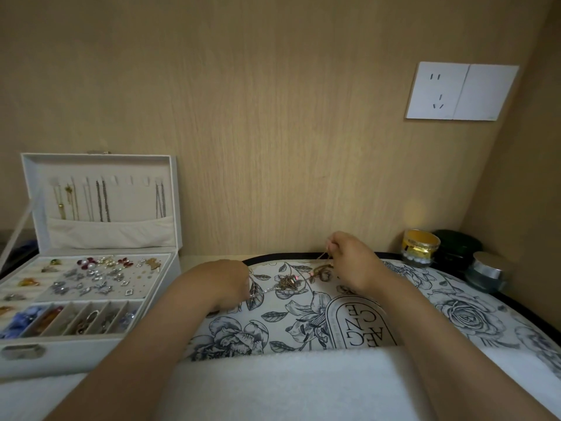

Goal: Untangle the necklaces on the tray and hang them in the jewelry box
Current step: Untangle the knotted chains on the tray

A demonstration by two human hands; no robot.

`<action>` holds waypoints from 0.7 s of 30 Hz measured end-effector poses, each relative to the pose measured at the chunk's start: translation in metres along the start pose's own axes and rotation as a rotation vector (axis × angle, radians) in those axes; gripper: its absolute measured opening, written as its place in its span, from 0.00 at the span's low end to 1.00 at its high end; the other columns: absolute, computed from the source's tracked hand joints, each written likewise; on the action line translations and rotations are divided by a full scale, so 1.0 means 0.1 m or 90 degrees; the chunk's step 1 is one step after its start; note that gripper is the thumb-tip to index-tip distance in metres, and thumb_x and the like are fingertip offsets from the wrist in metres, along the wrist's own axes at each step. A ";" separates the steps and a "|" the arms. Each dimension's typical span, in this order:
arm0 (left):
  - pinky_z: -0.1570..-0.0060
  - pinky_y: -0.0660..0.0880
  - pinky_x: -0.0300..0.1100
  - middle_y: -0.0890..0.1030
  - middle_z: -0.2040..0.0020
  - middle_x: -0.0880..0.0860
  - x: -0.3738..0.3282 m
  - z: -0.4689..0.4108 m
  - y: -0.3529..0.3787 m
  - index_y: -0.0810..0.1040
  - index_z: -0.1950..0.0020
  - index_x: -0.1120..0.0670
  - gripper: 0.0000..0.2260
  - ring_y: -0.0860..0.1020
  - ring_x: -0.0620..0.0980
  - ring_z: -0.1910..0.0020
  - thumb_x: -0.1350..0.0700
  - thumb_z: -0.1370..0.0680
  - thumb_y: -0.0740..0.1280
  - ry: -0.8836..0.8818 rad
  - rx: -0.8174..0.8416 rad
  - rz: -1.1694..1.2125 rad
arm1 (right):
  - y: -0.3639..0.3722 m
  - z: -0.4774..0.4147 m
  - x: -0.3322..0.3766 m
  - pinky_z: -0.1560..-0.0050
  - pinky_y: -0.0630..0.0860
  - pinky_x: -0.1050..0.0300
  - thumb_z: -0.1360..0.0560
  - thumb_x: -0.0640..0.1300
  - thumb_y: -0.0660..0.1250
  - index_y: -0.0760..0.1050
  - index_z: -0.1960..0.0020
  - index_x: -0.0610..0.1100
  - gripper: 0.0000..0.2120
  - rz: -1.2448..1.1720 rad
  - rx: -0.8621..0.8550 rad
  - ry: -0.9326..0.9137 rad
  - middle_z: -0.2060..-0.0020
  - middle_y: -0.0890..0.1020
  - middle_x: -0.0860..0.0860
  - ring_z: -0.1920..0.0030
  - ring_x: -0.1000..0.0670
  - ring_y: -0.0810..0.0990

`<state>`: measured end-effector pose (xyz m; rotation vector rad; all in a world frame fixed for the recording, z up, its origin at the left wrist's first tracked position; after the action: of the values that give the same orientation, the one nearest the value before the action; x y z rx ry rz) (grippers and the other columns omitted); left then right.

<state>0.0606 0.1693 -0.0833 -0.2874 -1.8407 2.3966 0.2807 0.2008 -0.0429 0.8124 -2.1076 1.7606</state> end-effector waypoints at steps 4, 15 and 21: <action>0.57 0.70 0.41 0.74 0.59 0.49 0.12 -0.01 0.01 0.73 0.59 0.53 0.09 0.73 0.48 0.58 0.55 0.19 0.60 -0.053 0.002 -0.057 | 0.08 0.08 -0.11 0.47 0.74 0.51 0.20 0.42 0.56 0.74 0.47 0.46 0.08 0.234 0.127 0.035 0.46 0.74 0.47 0.50 0.46 0.75; 0.54 0.77 0.42 0.80 0.56 0.43 -0.32 0.08 -0.15 0.79 0.52 0.46 0.05 0.78 0.43 0.57 0.47 0.24 0.71 0.108 -0.171 0.159 | 0.42 0.27 0.67 0.54 0.76 0.57 0.29 0.57 0.74 0.82 0.57 0.51 0.09 0.142 0.136 -0.164 0.60 0.80 0.57 0.57 0.56 0.79; 0.56 0.74 0.39 0.79 0.57 0.43 -0.25 0.02 -0.11 0.78 0.54 0.46 0.03 0.77 0.43 0.57 0.51 0.20 0.67 0.103 -0.167 0.142 | 0.41 0.25 0.49 0.61 0.77 0.66 0.27 0.42 0.75 0.84 0.58 0.47 0.02 0.041 0.234 -0.084 0.65 0.83 0.59 0.65 0.61 0.82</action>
<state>0.0843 0.1655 -0.0700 -0.7221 -2.1434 2.1779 0.2216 0.1687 -0.0553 0.9862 -1.9303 2.2254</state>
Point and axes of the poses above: each hand's wrist, its own z-axis away from the middle knuckle, its own y-axis out of the palm, x = y × z, the point moved 10 cm from there along -z, towards the middle knuckle
